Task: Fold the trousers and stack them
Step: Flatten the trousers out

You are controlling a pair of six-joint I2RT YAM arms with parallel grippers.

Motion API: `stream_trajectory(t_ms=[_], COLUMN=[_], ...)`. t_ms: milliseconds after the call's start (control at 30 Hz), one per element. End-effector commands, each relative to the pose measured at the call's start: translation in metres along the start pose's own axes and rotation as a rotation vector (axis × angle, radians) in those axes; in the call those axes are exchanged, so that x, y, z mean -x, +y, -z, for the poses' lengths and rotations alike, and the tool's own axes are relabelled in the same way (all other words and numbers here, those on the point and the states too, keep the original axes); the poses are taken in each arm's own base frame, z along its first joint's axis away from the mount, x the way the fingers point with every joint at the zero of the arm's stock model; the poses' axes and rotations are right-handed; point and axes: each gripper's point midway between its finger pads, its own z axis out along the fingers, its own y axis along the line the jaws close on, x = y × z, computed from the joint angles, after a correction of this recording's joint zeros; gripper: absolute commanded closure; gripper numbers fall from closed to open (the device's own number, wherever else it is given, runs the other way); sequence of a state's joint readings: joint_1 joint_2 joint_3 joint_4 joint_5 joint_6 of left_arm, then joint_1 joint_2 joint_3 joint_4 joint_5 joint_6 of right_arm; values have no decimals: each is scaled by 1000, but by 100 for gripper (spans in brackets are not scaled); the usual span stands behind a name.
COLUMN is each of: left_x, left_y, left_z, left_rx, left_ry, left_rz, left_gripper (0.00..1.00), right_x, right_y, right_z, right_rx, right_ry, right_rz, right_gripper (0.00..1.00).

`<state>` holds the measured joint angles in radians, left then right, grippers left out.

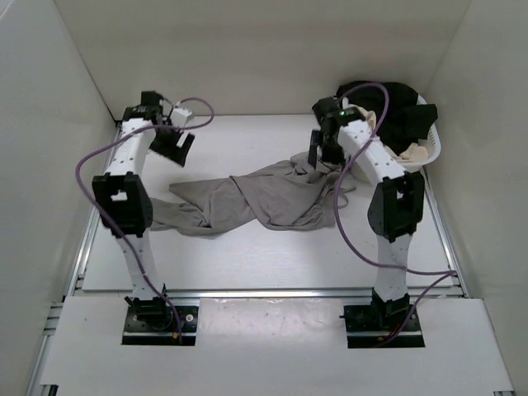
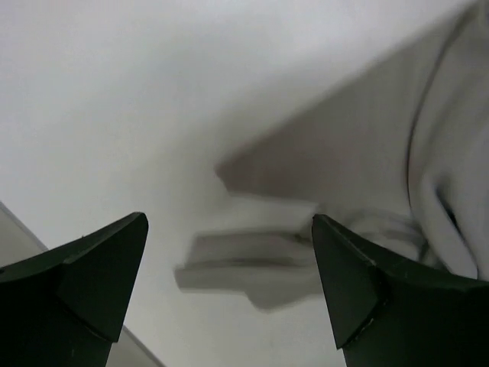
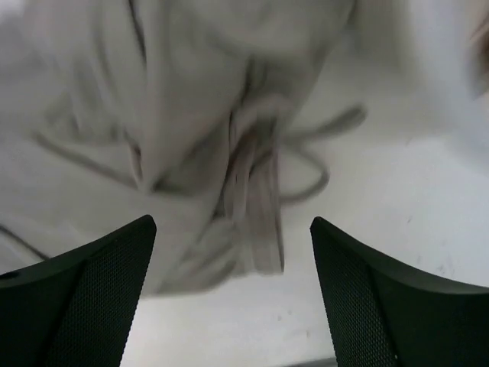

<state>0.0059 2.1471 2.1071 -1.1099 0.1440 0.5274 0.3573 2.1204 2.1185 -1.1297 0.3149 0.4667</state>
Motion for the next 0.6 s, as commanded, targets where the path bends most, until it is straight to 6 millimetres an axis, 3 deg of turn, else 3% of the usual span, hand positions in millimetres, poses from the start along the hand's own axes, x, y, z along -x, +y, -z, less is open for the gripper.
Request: stream_trajectory(t_ms=[0, 33, 67, 100, 167, 200, 233, 333, 367, 467, 567], left_x=[-50, -62, -72, -120, -148, -160, -182, -203, -208, -209, -215], left_y=[-16, -14, -10, -13, -13, -14, -15, -12, -13, -15, -13], left_z=[63, 88, 88, 74, 82, 78, 75, 66, 57, 42, 23], left_rx=[29, 85, 128, 128, 150, 136, 117, 92, 70, 12, -9], left_ry=[13, -18, -27, 76, 84, 88, 117, 112, 121, 94, 111], left_rz=[2, -12, -26, -7, 28, 53, 103, 169, 184, 213, 262], left_gripper=[0, 0, 0, 0, 0, 0, 0, 0, 0, 0, 0], right_x=[-29, -33, -67, -81, -101, -132, -141, -157, -152, -153, -166], right_y=[3, 2, -11, -17, -23, -33, -36, -43, -43, -29, -31], right_z=[82, 81, 74, 70, 69, 49, 42, 19, 6, -21, -41], right_rx=[107, 126, 111, 104, 122, 77, 70, 67, 75, 157, 117], right_ry=[-101, -128, -79, -64, -78, -14, -3, 29, 26, 96, 164], right_rz=[-39, -78, -121, -153, -207, -239, -253, -306, -332, -378, -388], right_gripper=[13, 13, 13, 14, 16, 17, 18, 13, 11, 11, 11])
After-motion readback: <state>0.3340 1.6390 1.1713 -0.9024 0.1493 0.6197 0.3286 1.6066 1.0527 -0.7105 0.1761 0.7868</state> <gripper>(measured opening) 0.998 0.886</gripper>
